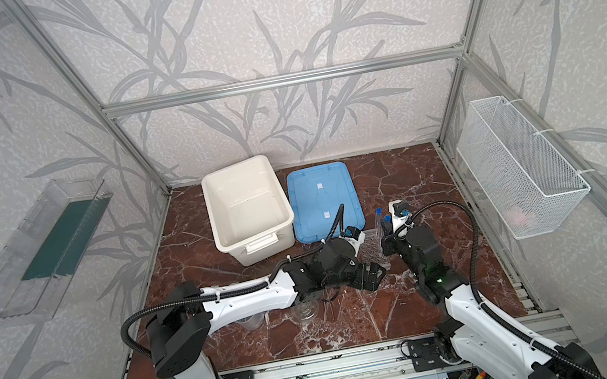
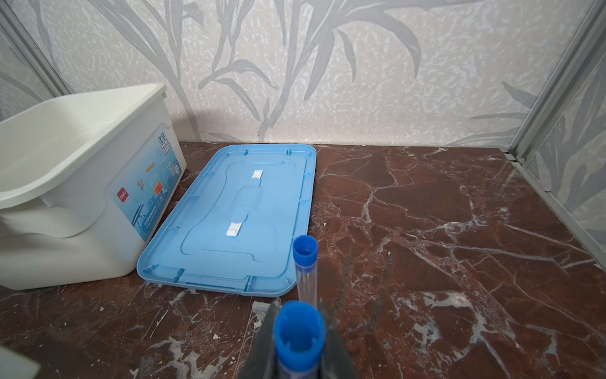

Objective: Organize the chemistry lab equipment
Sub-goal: 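Lower the tube into a hole of the clear rack with the right gripper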

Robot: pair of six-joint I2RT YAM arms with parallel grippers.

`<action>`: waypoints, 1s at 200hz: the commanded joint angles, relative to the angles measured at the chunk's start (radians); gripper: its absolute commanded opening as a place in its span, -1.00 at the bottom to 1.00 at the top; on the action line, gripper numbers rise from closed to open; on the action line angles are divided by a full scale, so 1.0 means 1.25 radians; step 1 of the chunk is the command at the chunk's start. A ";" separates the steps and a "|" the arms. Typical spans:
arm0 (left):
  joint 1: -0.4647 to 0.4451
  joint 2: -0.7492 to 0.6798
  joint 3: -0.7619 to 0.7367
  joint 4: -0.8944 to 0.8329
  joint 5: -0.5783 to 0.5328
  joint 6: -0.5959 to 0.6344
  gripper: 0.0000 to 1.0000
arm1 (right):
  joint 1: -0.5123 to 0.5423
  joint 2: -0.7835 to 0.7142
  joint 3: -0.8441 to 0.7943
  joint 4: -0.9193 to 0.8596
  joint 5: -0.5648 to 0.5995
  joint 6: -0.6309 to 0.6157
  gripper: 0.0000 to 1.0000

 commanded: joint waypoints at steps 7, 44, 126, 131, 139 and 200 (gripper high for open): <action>0.005 0.009 0.018 -0.001 -0.005 -0.013 0.98 | -0.002 -0.016 -0.014 0.029 0.021 0.007 -0.65; 0.006 0.011 0.012 0.003 -0.004 -0.017 0.98 | -0.003 -0.036 -0.027 0.013 0.015 0.032 -0.64; 0.006 0.009 -0.007 0.028 -0.002 -0.028 0.98 | -0.002 -0.030 -0.041 0.000 0.041 0.048 -0.64; 0.006 0.010 -0.008 0.030 -0.001 -0.029 0.98 | -0.001 -0.031 -0.045 0.004 0.046 0.045 -0.64; 0.007 0.009 -0.012 0.032 -0.001 -0.030 0.98 | -0.002 -0.031 -0.050 0.010 0.054 0.044 -0.63; 0.008 0.000 -0.022 0.028 -0.006 -0.034 0.98 | -0.001 -0.006 -0.029 -0.008 0.023 0.042 -0.57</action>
